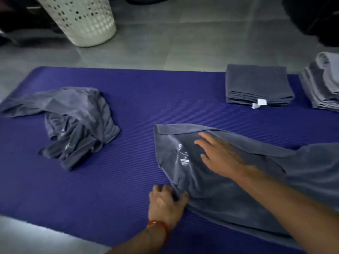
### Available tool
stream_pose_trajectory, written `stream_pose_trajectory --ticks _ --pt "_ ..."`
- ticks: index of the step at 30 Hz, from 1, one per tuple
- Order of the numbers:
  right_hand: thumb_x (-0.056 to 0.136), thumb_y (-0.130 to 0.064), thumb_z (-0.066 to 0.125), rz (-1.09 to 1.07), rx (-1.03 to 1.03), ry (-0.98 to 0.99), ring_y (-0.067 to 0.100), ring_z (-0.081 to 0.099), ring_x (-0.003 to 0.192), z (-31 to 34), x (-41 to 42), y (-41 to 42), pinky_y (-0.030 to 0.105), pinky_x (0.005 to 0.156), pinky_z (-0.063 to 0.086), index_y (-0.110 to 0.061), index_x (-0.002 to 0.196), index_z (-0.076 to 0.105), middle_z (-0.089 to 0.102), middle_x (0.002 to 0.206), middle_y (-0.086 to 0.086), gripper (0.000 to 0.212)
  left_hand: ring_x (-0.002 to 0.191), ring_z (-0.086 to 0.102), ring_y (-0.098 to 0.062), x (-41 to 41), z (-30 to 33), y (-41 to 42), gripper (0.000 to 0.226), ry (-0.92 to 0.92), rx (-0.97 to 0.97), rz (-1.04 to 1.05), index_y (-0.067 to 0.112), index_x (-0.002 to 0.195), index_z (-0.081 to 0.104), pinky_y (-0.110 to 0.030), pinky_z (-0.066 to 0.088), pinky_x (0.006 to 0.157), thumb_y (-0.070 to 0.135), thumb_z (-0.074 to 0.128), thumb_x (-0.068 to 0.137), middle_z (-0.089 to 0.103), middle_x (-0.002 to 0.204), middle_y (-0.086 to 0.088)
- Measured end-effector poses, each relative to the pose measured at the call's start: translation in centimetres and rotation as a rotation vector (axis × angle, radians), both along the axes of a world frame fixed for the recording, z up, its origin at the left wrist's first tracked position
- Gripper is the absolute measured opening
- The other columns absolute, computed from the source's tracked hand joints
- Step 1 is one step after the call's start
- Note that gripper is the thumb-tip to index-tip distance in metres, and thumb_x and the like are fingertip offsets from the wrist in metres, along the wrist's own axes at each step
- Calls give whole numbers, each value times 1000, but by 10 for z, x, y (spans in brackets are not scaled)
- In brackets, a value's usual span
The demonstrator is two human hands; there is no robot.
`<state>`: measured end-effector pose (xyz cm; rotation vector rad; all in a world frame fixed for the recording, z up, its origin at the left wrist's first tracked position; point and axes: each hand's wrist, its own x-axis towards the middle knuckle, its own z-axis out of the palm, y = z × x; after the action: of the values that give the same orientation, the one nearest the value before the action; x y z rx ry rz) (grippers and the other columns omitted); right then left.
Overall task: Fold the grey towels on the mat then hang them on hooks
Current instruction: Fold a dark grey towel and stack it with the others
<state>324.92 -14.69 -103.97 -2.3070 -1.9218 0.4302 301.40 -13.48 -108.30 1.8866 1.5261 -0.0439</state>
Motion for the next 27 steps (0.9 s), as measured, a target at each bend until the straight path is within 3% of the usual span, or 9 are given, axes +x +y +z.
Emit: stream_pose_trajectory --ticks 3,6,8,11,13,15,20,24,27 --pt "99 -26 53 132 -24 -125 27 51 131 8 -18 51 45 106 41 -24 141 49 38 155 -1 43 92 66 -24 17 14 7 27 -78 -244 58 18 85 65 -31 51 75 44 68 78 67 90 -4" --pt "100 -27 50 195 -104 -140 29 48 131 9 -23 103 46 106 38 -33 132 55 36 155 -2 33 67 61 -16 5 29 12 23 -346 -403 327 18 66 57 -36 53 64 25 77 74 60 68 0" --pt "102 -27 47 241 -210 -132 28 36 143 0 -25 132 48 114 30 -40 134 56 25 165 -1 36 74 63 -17 -15 39 2 27 -572 -579 505 17 67 52 -37 60 73 10 77 75 61 75 -6" --pt "105 -33 44 273 -406 -154 25 22 154 -15 -30 153 51 120 25 -35 156 33 15 169 0 53 97 72 -27 -44 46 -12 23 -853 -876 613 14 77 55 -41 59 91 -1 73 81 72 103 -20" --pt "104 -31 47 197 -339 -91 29 36 147 -16 -33 154 51 116 34 -24 155 37 33 162 7 52 107 69 -31 -52 52 -9 9 -988 -1041 674 11 84 62 -41 55 99 6 63 90 71 114 -20" --pt "100 -28 56 16 -54 74 30 56 128 -6 -27 156 45 105 46 -20 134 62 60 140 7 36 105 68 -30 -49 52 -1 18 -1093 -1157 721 9 84 72 -41 53 102 19 60 93 71 109 -15" --pt "91 -13 68 -193 353 277 1 56 101 52 11 146 16 87 38 -24 101 68 66 107 -15 15 101 72 -23 -24 32 16 36 -1040 -1013 853 9 105 69 -41 58 83 43 66 93 74 114 -8" --pt "91 -15 69 -151 375 242 5 57 102 90 51 137 19 88 37 -32 104 60 62 106 -15 22 83 70 -23 -26 24 32 42 -1024 -771 959 16 118 54 -36 59 69 5 76 84 71 109 -13" --pt "91 -18 71 -155 397 270 11 59 101 101 69 140 24 90 40 -41 111 54 64 108 -9 35 88 72 -24 -44 30 38 55 -1033 -687 916 23 127 59 -39 59 79 -8 67 82 73 111 -12"
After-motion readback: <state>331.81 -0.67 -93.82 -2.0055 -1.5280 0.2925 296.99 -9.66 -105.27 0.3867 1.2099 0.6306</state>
